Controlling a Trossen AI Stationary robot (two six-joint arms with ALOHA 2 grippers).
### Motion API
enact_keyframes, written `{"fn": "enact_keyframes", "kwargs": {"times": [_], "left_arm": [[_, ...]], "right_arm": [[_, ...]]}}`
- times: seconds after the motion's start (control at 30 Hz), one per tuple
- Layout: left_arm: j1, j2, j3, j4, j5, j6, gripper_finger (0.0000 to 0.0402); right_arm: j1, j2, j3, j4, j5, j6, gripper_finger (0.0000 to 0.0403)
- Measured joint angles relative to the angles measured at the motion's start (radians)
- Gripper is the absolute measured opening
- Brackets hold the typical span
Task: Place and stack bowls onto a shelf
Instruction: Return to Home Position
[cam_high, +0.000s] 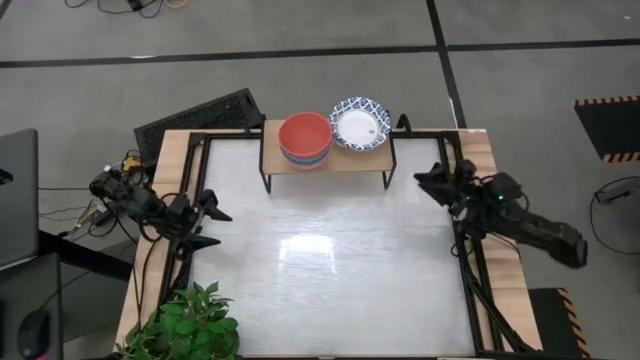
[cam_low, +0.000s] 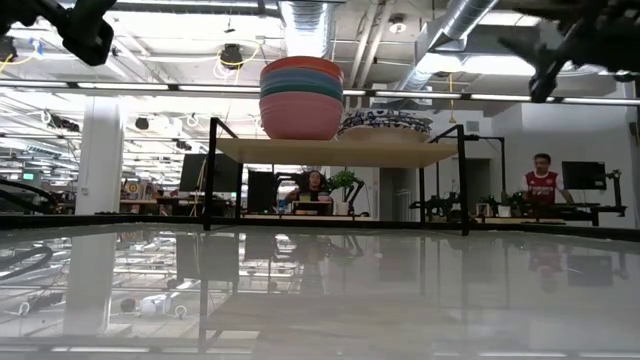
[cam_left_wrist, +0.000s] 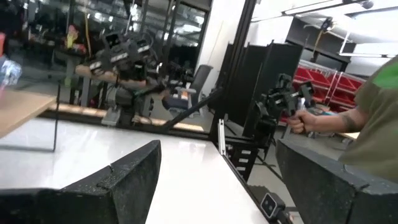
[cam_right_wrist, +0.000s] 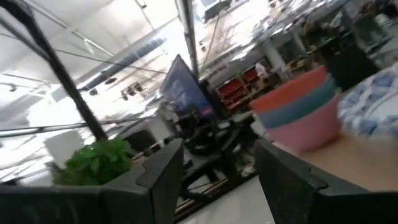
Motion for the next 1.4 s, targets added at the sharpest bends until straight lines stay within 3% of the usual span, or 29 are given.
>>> {"fn": "enact_keyframes", "kwargs": {"times": [0.1, 0.17, 0.33, 0.47, 0.6, 0.8, 0.87, 0.97, 1.03, 1.2, 1.27, 1.4], "left_arm": [[0.0, 0.0, 0.029, -0.057, -0.008, -0.02, 0.0302], [0.0, 0.0, 0.048, -0.075, -0.003, -0.016, 0.0302], [0.0, -0.001, 0.077, -0.142, 0.0, -0.022, 0.0302], [0.0, -0.001, 0.08, -0.167, -0.043, -0.039, 0.0302], [0.0, -0.001, 0.08, -0.188, -0.053, -0.073, 0.0302], [0.0, -0.001, 0.08, -0.161, -0.067, -0.027, 0.0302], [0.0, -0.001, 0.08, -0.161, -0.074, -0.023, 0.0302], [0.0, -0.001, 0.071, -0.151, -0.123, -0.023, 0.0302], [0.0, -0.001, 0.058, -0.127, -0.167, -0.027, 0.0302], [0.0, -0.001, 0.057, -0.122, -0.224, -0.095, 0.0302], [0.0, -0.001, 0.057, -0.122, -0.22, -0.094, 0.0302], [0.001, -0.001, 0.057, -0.125, -0.253, -0.091, 0.0302]], "right_arm": [[0.16, 0.029, -0.066, 0.234, 0.119, -0.033, 0.0224], [0.277, 0.04, -0.071, 0.271, 0.215, -0.114, 0.0224], [0.551, 0.04, 0.003, 0.199, 0.538, -0.32, 0.0224], [0.704, 0.033, 0.135, -0.001, 0.721, -0.46, 0.0224], [0.78, -0.026, 0.266, -0.147, 0.655, -0.488, 0.0224], [0.819, -0.065, 0.278, -0.214, 0.225, -0.547, 0.0224], [0.817, -0.066, 0.28, -0.262, 0.251, -0.545, 0.0224], [0.8, -0.065, 0.276, -0.389, 0.507, -0.505, 0.0224], [0.782, -0.066, 0.277, -0.379, 0.594, -0.515, 0.0224], [0.762, -0.066, 0.372, -0.447, 0.447, -0.566, 0.0224], [0.762, -0.066, 0.391, -0.524, 0.459, -0.57, 0.0224], [0.757, -0.066, 0.397, -0.606, 0.583, -0.572, 0.0224]]}}
